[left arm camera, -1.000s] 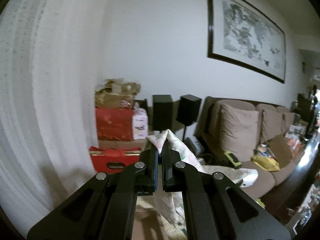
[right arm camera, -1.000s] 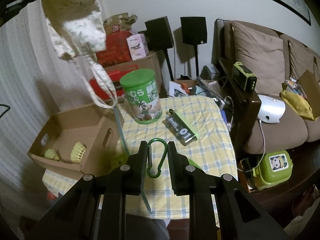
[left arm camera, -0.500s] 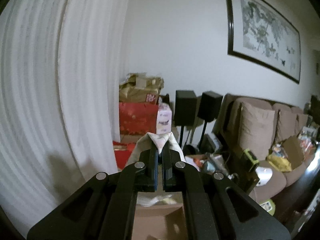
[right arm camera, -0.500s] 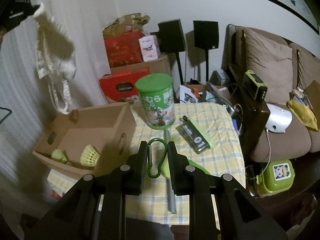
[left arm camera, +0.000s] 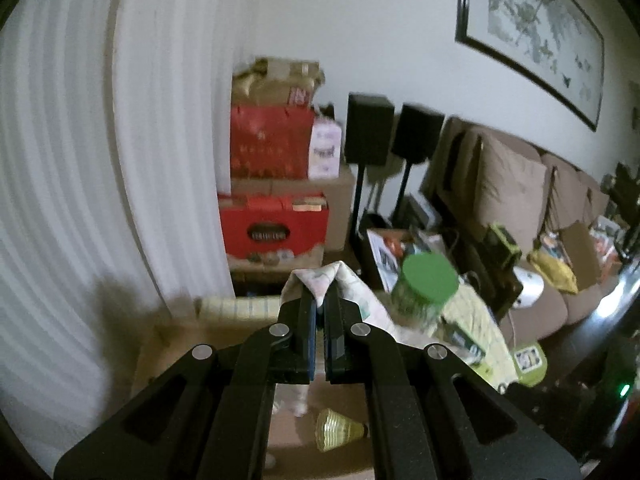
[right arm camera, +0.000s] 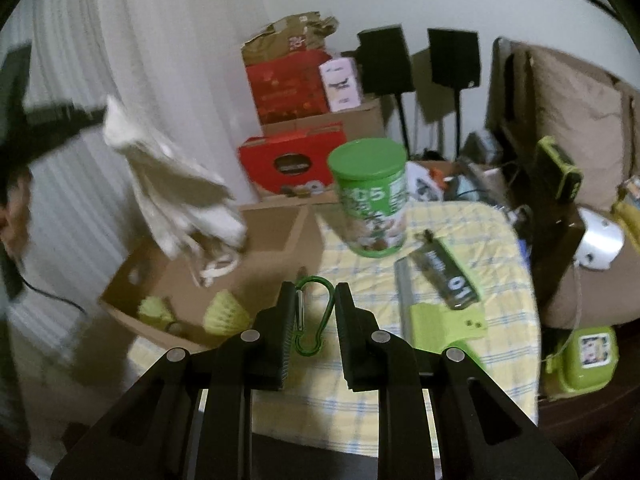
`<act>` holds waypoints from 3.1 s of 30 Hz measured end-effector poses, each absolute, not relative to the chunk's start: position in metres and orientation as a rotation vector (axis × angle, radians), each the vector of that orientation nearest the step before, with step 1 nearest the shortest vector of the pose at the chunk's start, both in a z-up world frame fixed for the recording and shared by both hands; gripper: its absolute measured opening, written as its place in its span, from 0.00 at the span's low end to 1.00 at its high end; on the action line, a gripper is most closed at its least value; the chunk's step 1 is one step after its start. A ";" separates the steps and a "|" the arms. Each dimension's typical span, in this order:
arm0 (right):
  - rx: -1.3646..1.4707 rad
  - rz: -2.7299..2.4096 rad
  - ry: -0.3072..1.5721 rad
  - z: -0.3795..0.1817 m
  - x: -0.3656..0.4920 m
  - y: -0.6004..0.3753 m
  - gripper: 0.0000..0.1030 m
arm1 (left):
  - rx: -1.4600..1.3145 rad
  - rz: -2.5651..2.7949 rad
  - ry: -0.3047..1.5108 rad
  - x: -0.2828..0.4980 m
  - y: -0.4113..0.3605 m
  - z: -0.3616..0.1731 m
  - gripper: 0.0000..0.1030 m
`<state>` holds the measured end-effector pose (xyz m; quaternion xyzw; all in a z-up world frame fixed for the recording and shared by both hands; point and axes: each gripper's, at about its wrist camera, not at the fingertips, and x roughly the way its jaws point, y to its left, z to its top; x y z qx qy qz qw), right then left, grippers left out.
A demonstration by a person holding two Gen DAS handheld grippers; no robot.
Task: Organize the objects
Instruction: 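Carry the floral bag over the cardboard box with the left gripper, then open the left gripper to drop the bag in the box while the right releases the carabiner, then withdraw both grippers from the cardboard box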
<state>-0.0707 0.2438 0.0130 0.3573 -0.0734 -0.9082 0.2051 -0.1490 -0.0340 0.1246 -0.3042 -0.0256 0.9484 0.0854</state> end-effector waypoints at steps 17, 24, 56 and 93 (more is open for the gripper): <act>1.023 -2.384 -0.286 0.011 -0.088 0.216 0.18 | -1.195 2.786 -0.055 -0.158 -0.050 0.018 0.02; 1.041 -2.361 -0.259 0.003 -0.102 0.192 0.18 | -1.323 2.737 -0.012 -0.165 -0.056 -0.021 0.02; 1.111 -2.395 -0.101 -0.033 -0.182 0.112 0.39 | -1.342 2.793 -0.099 -0.154 -0.070 -0.030 0.78; 1.040 -2.655 0.023 -0.017 -0.104 0.215 0.98 | -1.118 2.744 -0.075 -0.114 0.000 0.006 1.00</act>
